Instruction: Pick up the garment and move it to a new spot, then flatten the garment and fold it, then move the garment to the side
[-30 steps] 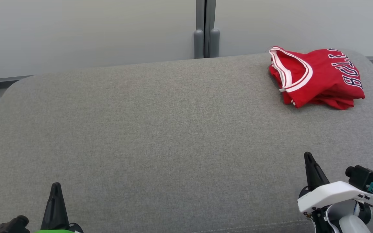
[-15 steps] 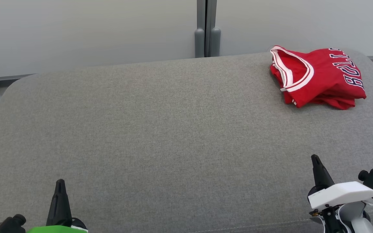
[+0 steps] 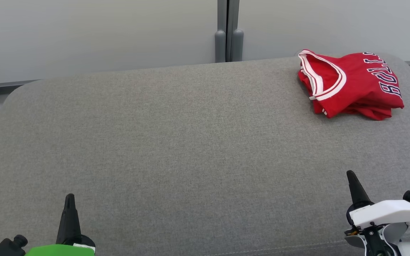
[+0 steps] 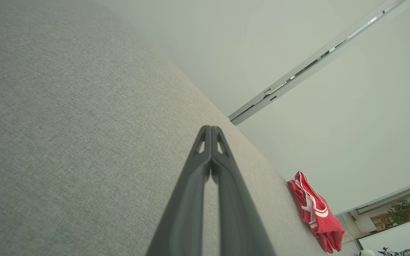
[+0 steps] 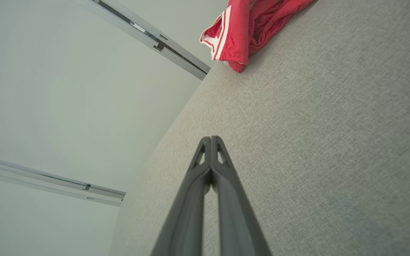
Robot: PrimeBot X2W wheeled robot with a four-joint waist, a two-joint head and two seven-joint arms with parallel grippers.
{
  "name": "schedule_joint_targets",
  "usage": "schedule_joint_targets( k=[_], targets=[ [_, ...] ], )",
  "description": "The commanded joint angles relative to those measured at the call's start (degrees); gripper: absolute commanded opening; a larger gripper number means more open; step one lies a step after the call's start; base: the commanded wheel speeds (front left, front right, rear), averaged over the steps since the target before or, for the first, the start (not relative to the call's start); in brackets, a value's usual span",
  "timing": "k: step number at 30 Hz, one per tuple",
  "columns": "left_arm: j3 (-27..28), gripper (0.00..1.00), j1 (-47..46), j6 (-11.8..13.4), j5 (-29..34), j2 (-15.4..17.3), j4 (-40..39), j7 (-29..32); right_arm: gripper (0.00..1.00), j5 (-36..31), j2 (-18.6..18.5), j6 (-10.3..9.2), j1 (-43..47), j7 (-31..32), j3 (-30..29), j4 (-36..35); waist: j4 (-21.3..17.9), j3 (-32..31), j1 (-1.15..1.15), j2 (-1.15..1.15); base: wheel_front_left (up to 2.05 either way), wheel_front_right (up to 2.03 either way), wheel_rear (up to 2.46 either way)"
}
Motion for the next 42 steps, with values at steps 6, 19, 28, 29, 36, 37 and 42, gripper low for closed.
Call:
schedule_joint_targets(
  k=[6, 19, 28, 29, 36, 37, 42],
  targets=[
    [-0.6, 0.00, -1.6, -0.4, -5.4, 0.2, -1.0, 0.9, 0.00, 5.0, -0.1, 0.02, 0.2, 1.7, -1.3, -1.5, 0.1, 0.1, 0.00, 0.00, 0.00, 0.00, 0.00],
    [-1.5, 0.00, -2.2, -0.6, -13.9, 0.1, -1.1, 2.1, 0.00, 12.9, 0.1, 0.02, 0.9, 4.5, -3.1, -2.5, 0.3, 0.3, 0.00, 0.00, 0.00, 0.00, 0.00],
    [-2.1, 0.00, -2.4, -0.8, -19.1, 0.0, -1.3, 3.0, 0.00, 17.7, 0.2, 0.02, 1.4, 6.2, -4.2, -3.2, 0.4, 0.4, 0.00, 0.00, 0.00, 0.00, 0.00],
    [-2.2, 0.00, -2.5, -0.8, -19.6, 0.0, -1.3, 3.0, 0.00, 18.2, 0.2, 0.02, 1.5, 6.4, -4.3, -3.2, 0.4, 0.4, 0.00, 0.00, 0.00, 0.00, 0.00],
    [-2.6, 0.00, -2.8, -0.9, -23.4, -0.1, -1.4, 3.6, 0.00, 21.8, 0.3, 0.02, 1.7, 7.6, -5.1, -3.7, 0.5, 0.5, 0.00, 0.00, 0.00, 0.00, 0.00],
    [-2.6, 0.00, -2.8, -0.9, -24.0, -0.1, -1.4, 3.8, 0.00, 22.3, 0.3, 0.02, 1.7, 7.8, -5.2, -3.8, 0.5, 0.6, 0.00, 0.00, 0.00, 0.00, 0.00],
    [-2.9, 0.00, -2.9, -0.9, -26.1, -0.1, -1.4, 4.1, 0.00, 24.2, 0.3, 0.02, 1.9, 8.5, -5.6, -4.0, 0.5, 0.6, 0.00, 0.00, 0.00, 0.00, 0.00]
  ],
)
